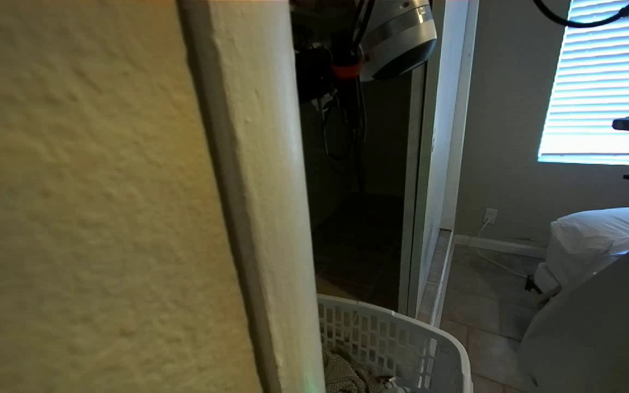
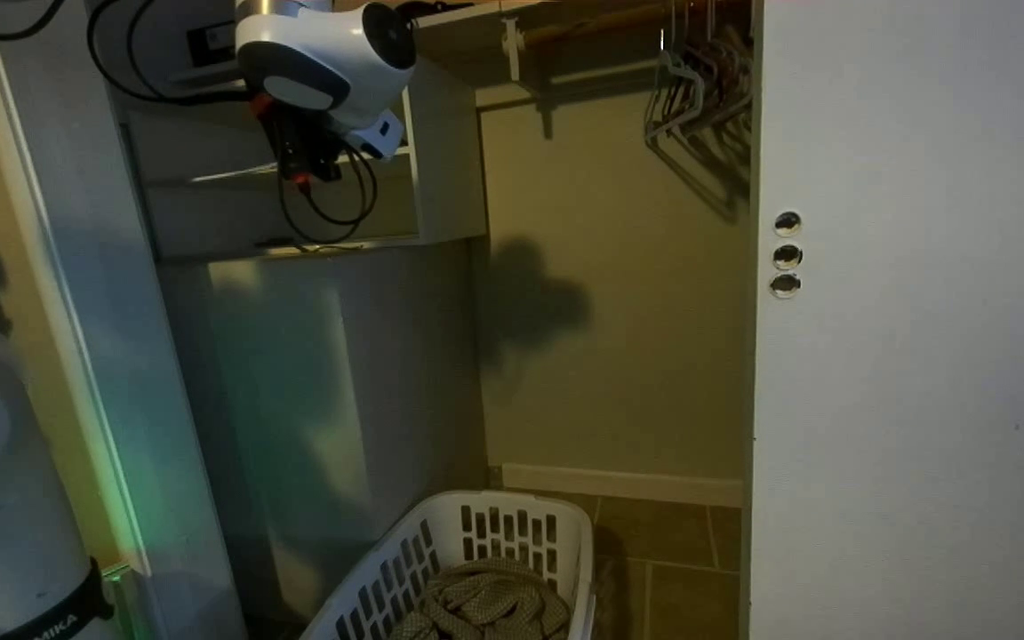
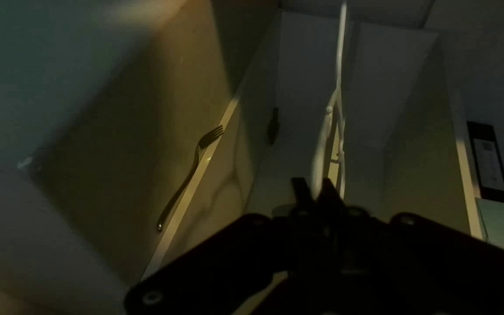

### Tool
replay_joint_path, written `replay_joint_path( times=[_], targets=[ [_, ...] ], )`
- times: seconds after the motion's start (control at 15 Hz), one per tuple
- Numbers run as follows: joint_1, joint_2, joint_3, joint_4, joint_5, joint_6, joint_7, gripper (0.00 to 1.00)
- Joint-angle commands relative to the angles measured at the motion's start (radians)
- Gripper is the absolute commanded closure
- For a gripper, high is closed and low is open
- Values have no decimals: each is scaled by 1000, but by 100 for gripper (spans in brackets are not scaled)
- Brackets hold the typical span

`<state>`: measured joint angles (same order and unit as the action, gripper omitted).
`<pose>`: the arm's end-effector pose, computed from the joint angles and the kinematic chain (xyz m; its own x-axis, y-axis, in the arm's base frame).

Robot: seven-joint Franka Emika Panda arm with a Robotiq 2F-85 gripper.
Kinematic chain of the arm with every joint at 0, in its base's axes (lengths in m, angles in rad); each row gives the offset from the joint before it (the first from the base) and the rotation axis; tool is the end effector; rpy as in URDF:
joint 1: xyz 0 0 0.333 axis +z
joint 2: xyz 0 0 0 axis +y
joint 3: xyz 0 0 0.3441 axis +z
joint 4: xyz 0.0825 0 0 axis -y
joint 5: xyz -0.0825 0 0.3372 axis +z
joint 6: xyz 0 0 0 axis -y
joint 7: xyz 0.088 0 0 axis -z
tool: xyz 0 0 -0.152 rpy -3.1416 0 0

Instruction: Move the white hanger to the bottom shelf

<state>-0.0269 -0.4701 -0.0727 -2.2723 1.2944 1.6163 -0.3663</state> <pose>0.3589 0.1003 0.6232 0.9903 -0.0384 0.1335 0.1198 -0.2510 -0.9605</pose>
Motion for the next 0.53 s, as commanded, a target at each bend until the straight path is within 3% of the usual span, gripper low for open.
replay_joint_path(
  times=[0.0,0.47],
  targets=[
    [-37,-31,-6,-38,-35,-49,-13,98],
    [-76,-36,-18,-58,-63,-93,-4,98]
  ],
)
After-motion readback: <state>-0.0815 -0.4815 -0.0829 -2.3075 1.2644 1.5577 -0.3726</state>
